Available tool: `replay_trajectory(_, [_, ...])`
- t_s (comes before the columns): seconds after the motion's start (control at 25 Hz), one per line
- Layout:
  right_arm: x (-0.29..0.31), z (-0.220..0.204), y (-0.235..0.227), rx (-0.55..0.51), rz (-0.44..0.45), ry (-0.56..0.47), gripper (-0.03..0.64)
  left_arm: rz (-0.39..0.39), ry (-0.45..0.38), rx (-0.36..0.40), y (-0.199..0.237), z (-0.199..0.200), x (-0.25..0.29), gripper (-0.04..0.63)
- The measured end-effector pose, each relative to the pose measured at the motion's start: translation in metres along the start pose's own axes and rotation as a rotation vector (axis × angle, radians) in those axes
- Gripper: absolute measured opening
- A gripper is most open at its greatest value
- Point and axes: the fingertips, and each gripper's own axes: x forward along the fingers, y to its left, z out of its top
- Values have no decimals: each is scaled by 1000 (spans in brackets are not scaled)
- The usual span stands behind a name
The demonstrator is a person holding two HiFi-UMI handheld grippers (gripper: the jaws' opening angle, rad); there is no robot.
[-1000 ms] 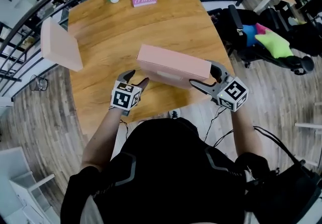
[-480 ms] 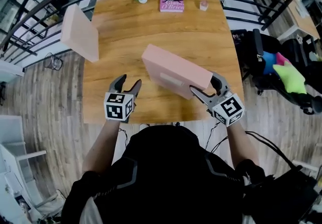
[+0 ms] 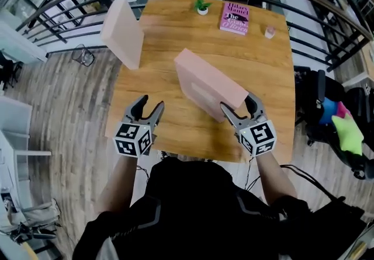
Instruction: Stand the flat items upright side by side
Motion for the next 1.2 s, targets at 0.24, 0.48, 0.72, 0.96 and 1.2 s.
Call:
replay_trajectory(0.24, [52, 12, 17, 24, -94, 8, 310, 50, -46, -23, 52, 10, -22, 245])
replay_trajectory(0.48, [107, 27, 38, 42, -162, 24, 311, 75, -74, -40, 115, 13, -46, 238])
replay_trajectory(0.72, [164, 42, 61, 41, -199, 30, 314, 98, -105, -53, 170, 21, -59, 233])
replay_trajectory(0.96, [217, 58, 73, 72, -267, 25, 316, 102, -118, -49, 213, 24, -70, 230])
replay_trajectory(1.2, [265, 70, 80, 96, -321, 27, 318, 116, -128, -62, 252, 22, -80, 227])
